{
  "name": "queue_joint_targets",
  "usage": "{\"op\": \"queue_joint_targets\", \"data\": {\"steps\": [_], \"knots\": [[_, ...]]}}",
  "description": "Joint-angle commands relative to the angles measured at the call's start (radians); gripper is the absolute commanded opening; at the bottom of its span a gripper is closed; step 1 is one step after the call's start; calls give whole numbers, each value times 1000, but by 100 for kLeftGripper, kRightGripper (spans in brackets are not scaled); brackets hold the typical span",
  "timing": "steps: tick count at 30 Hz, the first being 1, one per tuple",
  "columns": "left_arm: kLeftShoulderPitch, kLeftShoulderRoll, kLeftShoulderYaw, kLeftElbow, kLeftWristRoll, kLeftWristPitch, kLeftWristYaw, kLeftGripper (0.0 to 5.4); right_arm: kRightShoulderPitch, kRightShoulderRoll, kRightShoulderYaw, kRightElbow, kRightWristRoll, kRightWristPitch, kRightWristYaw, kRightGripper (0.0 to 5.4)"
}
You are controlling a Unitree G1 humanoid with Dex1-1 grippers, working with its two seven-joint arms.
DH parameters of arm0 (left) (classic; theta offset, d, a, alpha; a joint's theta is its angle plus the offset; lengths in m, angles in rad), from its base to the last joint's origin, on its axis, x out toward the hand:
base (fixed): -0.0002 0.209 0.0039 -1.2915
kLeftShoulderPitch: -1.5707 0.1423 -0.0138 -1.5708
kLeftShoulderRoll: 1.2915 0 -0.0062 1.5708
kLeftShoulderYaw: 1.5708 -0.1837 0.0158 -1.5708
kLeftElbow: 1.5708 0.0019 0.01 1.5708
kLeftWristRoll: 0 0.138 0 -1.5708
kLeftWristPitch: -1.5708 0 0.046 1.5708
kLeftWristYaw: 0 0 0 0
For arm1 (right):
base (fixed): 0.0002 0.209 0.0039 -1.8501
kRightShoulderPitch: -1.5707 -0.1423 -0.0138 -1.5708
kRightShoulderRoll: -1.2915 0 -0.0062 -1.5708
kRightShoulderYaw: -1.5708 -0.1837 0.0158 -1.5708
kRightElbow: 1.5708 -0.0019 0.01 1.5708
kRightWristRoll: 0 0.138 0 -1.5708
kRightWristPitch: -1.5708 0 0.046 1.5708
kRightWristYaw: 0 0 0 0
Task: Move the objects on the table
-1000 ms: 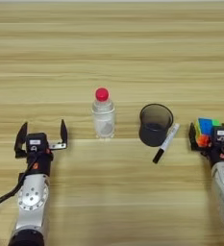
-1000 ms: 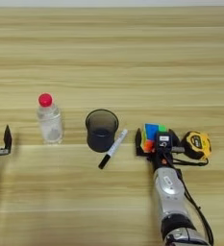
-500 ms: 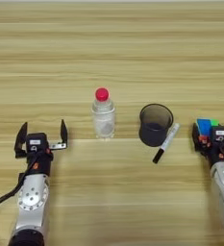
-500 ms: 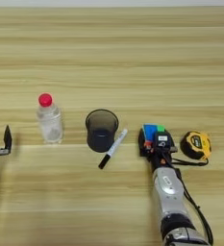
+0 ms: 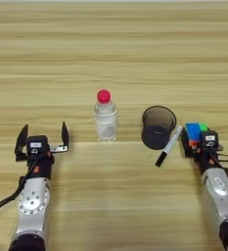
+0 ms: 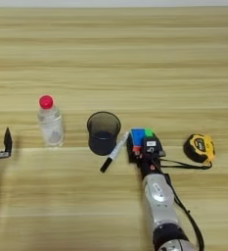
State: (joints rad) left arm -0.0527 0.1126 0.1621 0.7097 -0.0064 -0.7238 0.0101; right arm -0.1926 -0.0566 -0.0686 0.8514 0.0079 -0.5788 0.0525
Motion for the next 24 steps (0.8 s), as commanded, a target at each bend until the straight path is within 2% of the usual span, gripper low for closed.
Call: {"op": "queue_joint_targets", "data": {"steps": [1, 12, 14, 18, 24], "knots": [[7, 0, -2, -8, 2, -2, 5, 540, 21, 4, 4, 1, -8, 33, -8, 378], [9, 1, -2, -11, 2, -1, 4, 540, 69, -12, 13, -132, -67, 24, -86, 505], [9, 1, -2, -12, 2, -1, 5, 540, 100, -9, 14, -209, -73, 44, -97, 535], [12, 2, -1, -17, 1, 0, 3, 540, 186, 5, 34, -408, -76, 97, -95, 535], [15, 1, -1, -21, 0, 2, 2, 540, 292, 9, 63, -581, -80, 169, -79, 535]]}}
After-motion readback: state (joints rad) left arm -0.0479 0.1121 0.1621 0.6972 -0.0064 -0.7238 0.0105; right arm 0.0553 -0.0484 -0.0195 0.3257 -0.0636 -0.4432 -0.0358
